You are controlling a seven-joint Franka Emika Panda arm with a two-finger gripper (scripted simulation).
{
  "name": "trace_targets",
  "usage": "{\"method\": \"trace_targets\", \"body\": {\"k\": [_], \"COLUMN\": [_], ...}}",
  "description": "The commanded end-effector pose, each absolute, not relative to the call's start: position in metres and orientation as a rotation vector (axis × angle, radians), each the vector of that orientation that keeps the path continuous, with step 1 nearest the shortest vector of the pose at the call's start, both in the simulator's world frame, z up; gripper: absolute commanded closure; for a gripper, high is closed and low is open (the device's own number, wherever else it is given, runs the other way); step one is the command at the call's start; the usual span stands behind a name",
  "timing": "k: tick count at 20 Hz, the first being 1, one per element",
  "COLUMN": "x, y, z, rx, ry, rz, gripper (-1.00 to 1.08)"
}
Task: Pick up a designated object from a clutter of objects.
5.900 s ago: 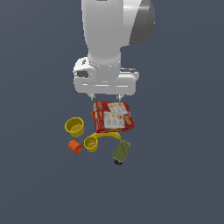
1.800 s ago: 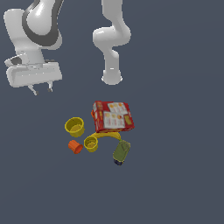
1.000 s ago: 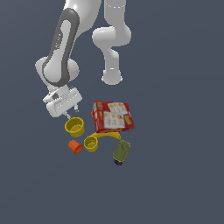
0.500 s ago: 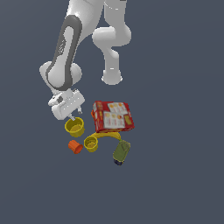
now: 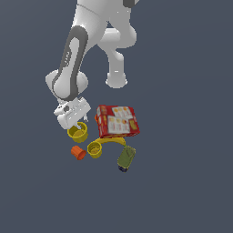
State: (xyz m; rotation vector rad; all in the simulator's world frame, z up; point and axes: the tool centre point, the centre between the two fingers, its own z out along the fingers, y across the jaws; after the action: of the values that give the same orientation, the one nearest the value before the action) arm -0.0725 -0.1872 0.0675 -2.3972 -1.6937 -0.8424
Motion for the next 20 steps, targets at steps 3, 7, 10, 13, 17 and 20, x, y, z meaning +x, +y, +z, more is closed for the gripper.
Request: {"method": "trace_targets", "body": {"k": [3,7,10,13,17,20], "x": [-0.071,-0.071,-0.071,-0.071,-0.072,-0.074], "y": [-0.187,-0.187,-0.187,-0.187,-0.184,-0.179], "z": [0.066,0.066,0.066,0.066,0.074,0.085], "rx": [-2.398,-2.398,-2.398,-2.399,-2.398,-2.398], "ry": [-1.693,-1.693,-1.693,-1.693,-1.693,-1.695], "rz": [-0.844,-0.844,-0.844,-0.845,-0.844,-0.842], "gripper": [1.08,1.08,1.08,1.08,1.08,1.08]}}
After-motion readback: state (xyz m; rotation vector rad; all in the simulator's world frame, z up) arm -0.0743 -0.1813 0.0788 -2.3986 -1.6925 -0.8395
